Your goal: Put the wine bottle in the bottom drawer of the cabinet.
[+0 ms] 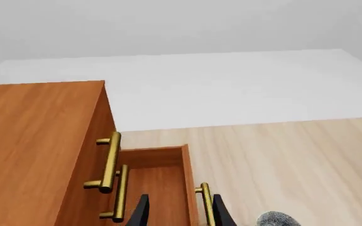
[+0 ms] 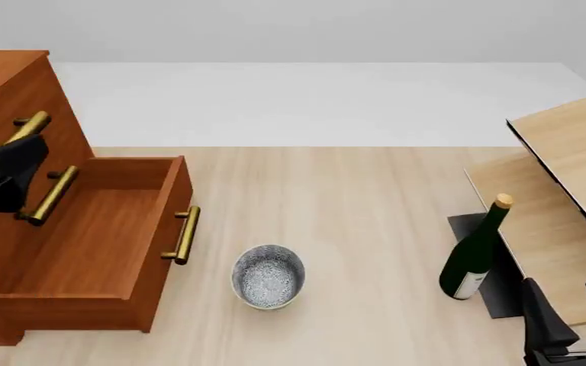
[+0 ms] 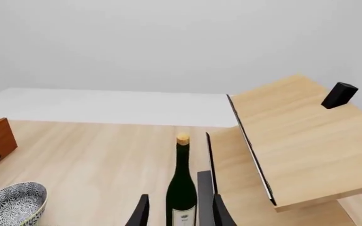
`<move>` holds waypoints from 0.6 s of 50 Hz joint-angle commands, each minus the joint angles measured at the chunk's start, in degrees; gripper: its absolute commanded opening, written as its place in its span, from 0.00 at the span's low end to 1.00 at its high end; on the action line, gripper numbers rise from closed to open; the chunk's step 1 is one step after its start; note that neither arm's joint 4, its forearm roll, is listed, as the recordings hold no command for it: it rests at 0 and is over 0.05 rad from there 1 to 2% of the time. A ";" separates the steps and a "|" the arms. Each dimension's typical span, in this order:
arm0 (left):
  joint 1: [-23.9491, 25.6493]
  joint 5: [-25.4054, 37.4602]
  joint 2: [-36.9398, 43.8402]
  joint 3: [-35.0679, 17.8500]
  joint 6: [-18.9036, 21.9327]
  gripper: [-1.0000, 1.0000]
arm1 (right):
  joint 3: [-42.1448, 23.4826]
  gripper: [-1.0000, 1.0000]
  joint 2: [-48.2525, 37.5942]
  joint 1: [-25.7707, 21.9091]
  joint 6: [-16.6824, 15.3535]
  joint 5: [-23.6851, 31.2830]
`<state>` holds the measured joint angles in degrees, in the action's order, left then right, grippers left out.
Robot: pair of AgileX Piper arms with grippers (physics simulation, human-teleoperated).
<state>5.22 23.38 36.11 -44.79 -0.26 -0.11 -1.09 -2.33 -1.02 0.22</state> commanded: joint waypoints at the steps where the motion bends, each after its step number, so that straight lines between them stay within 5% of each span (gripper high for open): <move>1: 2.79 8.95 8.15 -9.45 -0.75 1.00 | 0.03 1.00 -0.21 -0.46 -0.25 0.00; 12: 5.48 13.67 14.93 -11.93 -3.09 1.00 | 0.04 1.00 -0.69 -0.79 -0.28 -0.45; 14: 6.45 13.44 14.81 -12.33 -6.02 1.00 | 0.06 1.00 -0.99 -1.03 -1.07 -0.52; 16: 6.35 14.25 16.99 -11.47 -3.14 1.00 | 0.06 1.00 -0.77 -0.96 -0.49 -0.34; 22: 10.56 14.83 18.30 -9.88 -6.48 1.00 | 0.07 1.00 -1.09 -1.15 -1.41 -0.39; 30: 8.84 15.07 21.44 -9.73 -6.15 1.00 | 0.07 1.00 -0.67 -1.11 -1.44 0.15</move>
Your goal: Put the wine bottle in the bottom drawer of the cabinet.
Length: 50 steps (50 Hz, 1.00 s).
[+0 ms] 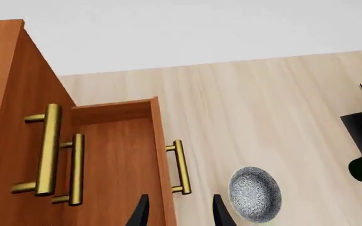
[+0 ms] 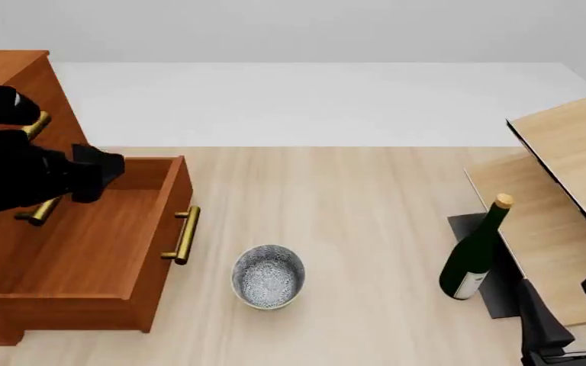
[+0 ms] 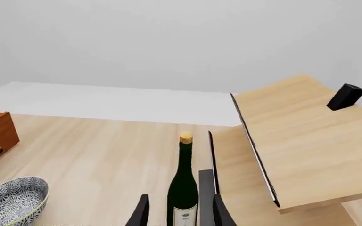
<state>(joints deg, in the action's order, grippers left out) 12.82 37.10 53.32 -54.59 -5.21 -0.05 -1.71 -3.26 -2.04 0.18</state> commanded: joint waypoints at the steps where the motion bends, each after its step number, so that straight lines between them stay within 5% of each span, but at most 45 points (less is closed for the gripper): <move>1: 3.33 1.55 4.27 0.05 -5.55 1.00 | 0.01 1.00 0.15 -0.18 -0.56 0.36; 2: 0.91 1.18 4.98 -0.51 -0.76 1.00 | 0.01 1.00 0.26 -0.07 -0.44 0.45; 3: -0.35 0.51 5.34 -0.42 -0.29 1.00 | 0.01 1.00 0.17 -0.23 -0.62 0.39; 4: 2.59 0.85 5.29 0.22 -3.47 1.00 | 0.02 1.00 -0.01 -0.37 -0.78 0.34; 6: 1.14 0.01 5.44 0.63 -1.68 1.00 | 0.02 1.00 0.09 -0.48 -0.81 0.41; 19: 2.59 -6.08 6.05 7.58 -5.39 1.00 | 0.02 1.00 0.44 -0.36 -0.67 0.85; 50: -1.18 -14.57 9.45 14.27 -3.10 1.00 | 0.02 1.00 0.60 -0.46 -0.68 1.17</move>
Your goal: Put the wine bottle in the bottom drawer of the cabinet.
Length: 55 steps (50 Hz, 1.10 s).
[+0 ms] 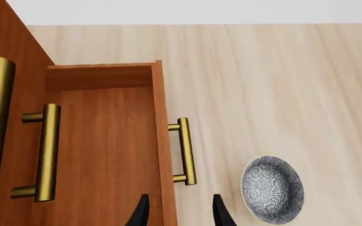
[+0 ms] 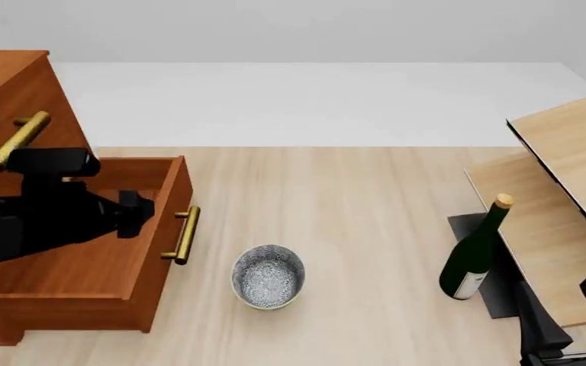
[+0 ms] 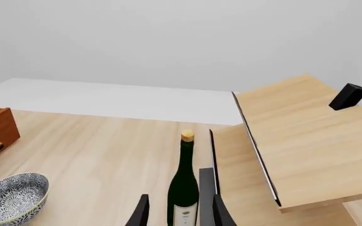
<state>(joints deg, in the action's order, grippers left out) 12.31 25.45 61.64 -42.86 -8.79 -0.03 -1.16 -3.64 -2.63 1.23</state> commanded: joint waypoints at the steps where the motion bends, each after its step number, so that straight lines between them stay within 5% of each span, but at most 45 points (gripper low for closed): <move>1: -0.34 -3.10 1.29 2.91 -0.30 1.00 | 0.00 1.00 0.04 -0.09 -0.05 0.10; 26: -0.14 -12.25 3.23 12.04 -2.72 1.00 | 0.01 1.00 -0.47 -0.02 -0.16 -0.22; 55: 2.05 -16.26 5.62 15.01 -4.16 1.00 | 0.01 1.00 0.52 0.06 -0.21 0.62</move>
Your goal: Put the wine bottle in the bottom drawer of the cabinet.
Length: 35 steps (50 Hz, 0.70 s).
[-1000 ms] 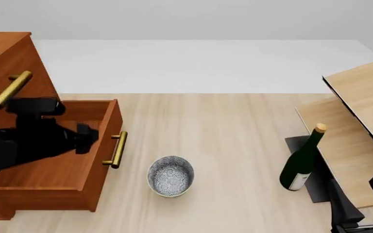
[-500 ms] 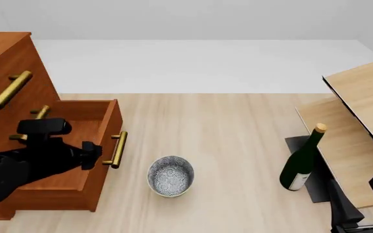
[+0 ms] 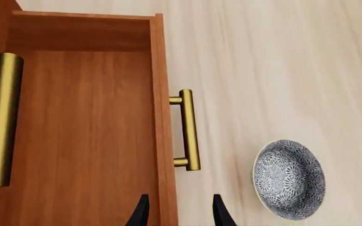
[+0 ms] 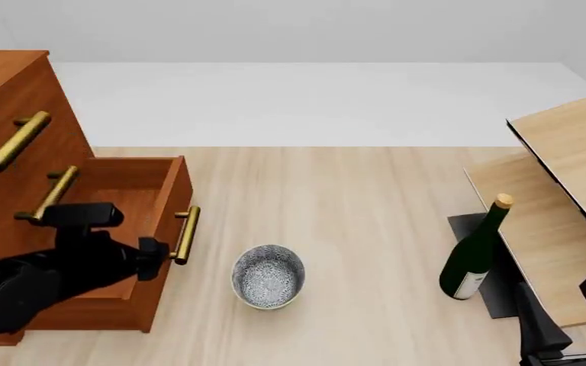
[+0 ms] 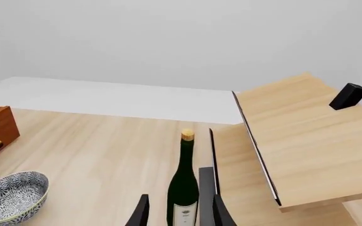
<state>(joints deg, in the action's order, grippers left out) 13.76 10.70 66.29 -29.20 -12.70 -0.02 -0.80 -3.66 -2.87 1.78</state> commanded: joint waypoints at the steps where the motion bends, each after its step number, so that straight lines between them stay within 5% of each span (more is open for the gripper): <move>1: 0.81 -1.76 0.96 1.59 -0.46 1.00 | 0.00 1.00 0.02 0.01 0.02 -0.02; 35: 3.19 -7.89 5.04 4.92 -2.68 1.00 | 0.00 1.00 0.36 -0.14 0.01 0.40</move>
<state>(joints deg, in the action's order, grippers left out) 16.11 3.77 70.51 -24.80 -14.74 -0.03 -0.54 -3.77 -2.80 2.07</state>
